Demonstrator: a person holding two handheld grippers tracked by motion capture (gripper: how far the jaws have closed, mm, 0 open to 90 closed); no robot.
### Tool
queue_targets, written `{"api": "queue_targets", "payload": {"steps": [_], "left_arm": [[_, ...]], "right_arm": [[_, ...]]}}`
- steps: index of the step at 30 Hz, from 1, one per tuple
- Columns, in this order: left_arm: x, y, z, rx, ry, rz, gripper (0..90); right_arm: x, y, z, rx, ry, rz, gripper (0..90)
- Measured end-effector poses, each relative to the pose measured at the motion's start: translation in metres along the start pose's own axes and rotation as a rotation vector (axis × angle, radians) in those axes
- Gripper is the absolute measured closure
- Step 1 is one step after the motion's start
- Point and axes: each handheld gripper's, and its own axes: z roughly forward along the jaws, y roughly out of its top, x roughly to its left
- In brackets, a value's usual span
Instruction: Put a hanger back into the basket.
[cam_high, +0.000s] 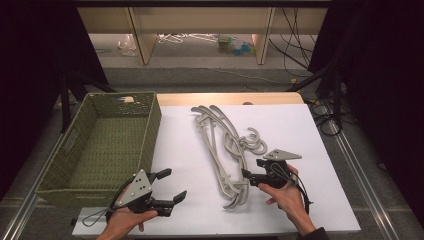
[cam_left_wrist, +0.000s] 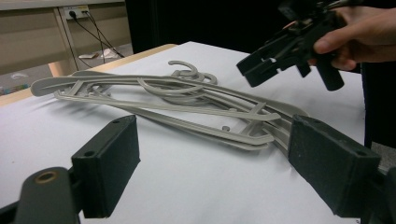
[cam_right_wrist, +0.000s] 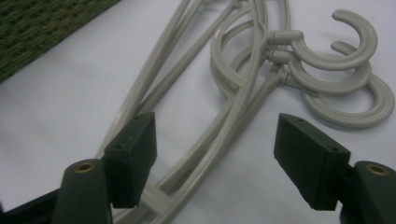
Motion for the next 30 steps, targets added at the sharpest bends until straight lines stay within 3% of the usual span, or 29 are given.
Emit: {"api": "queue_targets", "payload": {"steps": [5, 9, 14, 22, 23, 26, 30], "left_arm": [[0.000, 0.000, 0.000, 0.000, -0.001, 0.011, 16.6], [0.000, 0.000, 0.000, -0.011, -0.004, -0.008, 16.6], [0.000, 0.000, 0.000, 0.000, 0.000, 0.015, 16.7], [-0.001, 0.000, 0.001, 0.000, 0.001, 0.006, 17.0], [-0.001, 0.000, 0.000, 0.006, -0.001, 0.029, 17.0], [-0.001, 0.000, 0.001, 0.005, -0.004, 0.025, 17.4], [-0.002, 0.000, 0.000, 0.009, -0.002, 0.033, 17.5]], "right_arm": [[-0.010, 0.006, 0.020, 0.073, -0.015, 0.051, 41.2], [-0.013, 0.013, 0.033, 0.114, -0.007, 0.068, 47.6], [-0.016, 0.012, 0.043, 0.141, 0.018, 0.121, 54.1], [-0.020, 0.011, 0.049, 0.166, 0.034, 0.158, 62.2], [-0.020, 0.012, 0.049, 0.169, 0.024, 0.166, 63.6], [-0.022, 0.012, 0.048, 0.160, 0.018, 0.191, 72.2], [-0.021, 0.013, 0.045, 0.141, 0.014, 0.216, 75.1]]}}
